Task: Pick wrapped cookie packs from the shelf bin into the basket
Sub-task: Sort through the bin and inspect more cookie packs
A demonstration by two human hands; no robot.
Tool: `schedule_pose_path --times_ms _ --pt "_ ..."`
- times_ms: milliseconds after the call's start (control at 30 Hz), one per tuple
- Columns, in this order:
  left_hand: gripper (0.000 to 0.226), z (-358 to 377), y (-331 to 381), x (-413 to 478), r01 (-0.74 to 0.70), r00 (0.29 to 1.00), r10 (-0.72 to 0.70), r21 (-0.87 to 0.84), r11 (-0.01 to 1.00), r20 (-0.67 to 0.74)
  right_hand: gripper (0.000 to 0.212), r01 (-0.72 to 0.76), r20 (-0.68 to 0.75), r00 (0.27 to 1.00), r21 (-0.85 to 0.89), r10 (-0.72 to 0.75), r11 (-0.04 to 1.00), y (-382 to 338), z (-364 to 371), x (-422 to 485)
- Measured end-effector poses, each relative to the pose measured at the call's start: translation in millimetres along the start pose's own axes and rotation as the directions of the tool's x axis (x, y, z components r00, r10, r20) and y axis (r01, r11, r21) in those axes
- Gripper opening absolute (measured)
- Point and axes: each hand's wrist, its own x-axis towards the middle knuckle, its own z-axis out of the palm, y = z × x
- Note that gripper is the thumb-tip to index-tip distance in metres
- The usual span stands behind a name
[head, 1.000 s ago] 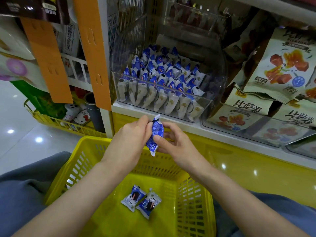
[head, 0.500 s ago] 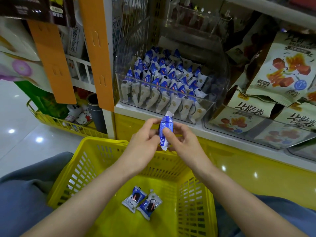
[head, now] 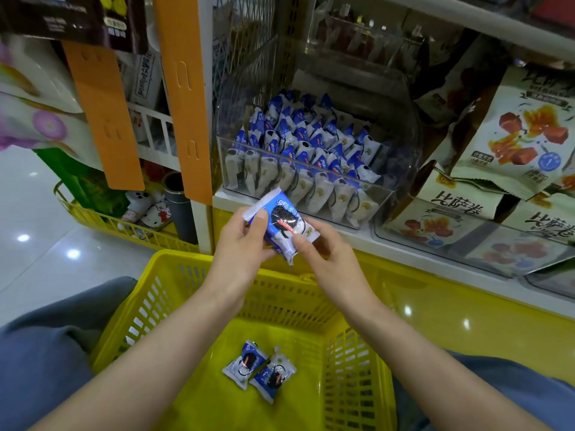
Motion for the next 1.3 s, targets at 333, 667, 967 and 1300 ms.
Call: schedule_pose_path --times_ms 333,667,967,1300 --pt "0.022 -8 14 6 0.059 0.998 -0.056 -0.229 0.972 0.021 0.030 0.063 0.044 0.996 0.236 -0.076 0.970 -13 -2 7" --pt "0.006 -17 24 10 -0.269 0.963 0.260 0.221 0.937 0.070 0.024 0.010 0.230 0.972 0.117 -0.037 0.993 -21 -9 4" --pt "0.014 -8 42 16 -0.522 0.853 0.478 0.391 0.759 0.211 0.032 0.115 0.093 0.988 0.074 -0.122 0.991 -37 -20 -7" --pt "0.036 -13 62 77 -0.655 0.666 0.532 0.751 0.084 0.523 0.032 0.138 -0.364 0.880 -0.415 -0.304 0.899 -95 -68 96"
